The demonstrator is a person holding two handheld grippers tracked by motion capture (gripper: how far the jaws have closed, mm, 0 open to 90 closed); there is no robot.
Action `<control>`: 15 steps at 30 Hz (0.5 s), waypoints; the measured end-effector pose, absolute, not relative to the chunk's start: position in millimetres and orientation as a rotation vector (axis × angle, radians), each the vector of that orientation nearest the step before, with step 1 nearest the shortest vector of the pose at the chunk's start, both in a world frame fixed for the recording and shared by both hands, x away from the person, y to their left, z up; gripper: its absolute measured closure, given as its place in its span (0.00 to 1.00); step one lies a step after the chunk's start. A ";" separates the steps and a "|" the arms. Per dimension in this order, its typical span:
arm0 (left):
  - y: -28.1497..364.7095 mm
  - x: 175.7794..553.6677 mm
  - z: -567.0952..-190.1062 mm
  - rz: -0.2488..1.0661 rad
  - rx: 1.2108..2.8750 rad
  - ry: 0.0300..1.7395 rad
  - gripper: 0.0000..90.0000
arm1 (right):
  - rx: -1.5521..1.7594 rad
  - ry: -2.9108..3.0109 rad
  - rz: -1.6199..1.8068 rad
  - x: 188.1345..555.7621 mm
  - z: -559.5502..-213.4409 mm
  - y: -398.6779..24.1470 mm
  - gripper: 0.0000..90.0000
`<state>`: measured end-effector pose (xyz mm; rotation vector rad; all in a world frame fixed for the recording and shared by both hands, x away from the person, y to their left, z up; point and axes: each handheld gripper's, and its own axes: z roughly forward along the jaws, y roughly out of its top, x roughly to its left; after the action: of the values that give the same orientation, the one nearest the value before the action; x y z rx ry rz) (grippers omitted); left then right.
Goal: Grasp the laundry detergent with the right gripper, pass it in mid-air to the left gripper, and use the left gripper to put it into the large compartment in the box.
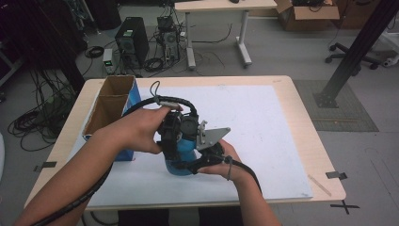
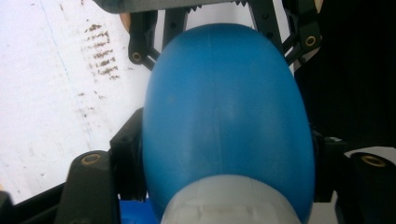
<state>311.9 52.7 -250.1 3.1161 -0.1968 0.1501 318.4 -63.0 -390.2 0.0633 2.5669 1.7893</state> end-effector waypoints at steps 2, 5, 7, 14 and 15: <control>52.5 311.8 -250.0 0.152 3.119 -0.195 0.39 | 0.064 2.567 1.790 318.2 -390.1 -63.1 0.50; 52.2 312.7 -250.2 0.139 3.124 -0.180 0.40 | 0.061 2.566 1.788 318.2 -390.3 -62.6 0.50; 52.3 312.8 -250.7 0.137 3.121 -0.169 0.40 | 0.063 2.568 1.787 318.2 -390.4 -62.5 0.50; 51.4 311.3 -253.6 0.164 3.133 -0.181 0.41 | 0.064 2.564 1.769 318.4 -392.2 -61.6 0.50; 51.4 311.2 -253.6 0.165 3.134 -0.178 0.41 | 0.064 2.565 1.764 318.3 -392.2 -61.6 0.50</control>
<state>311.2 51.4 -253.6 3.1339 -0.1785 0.1651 318.3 -61.6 -392.2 0.0636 2.5650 1.7645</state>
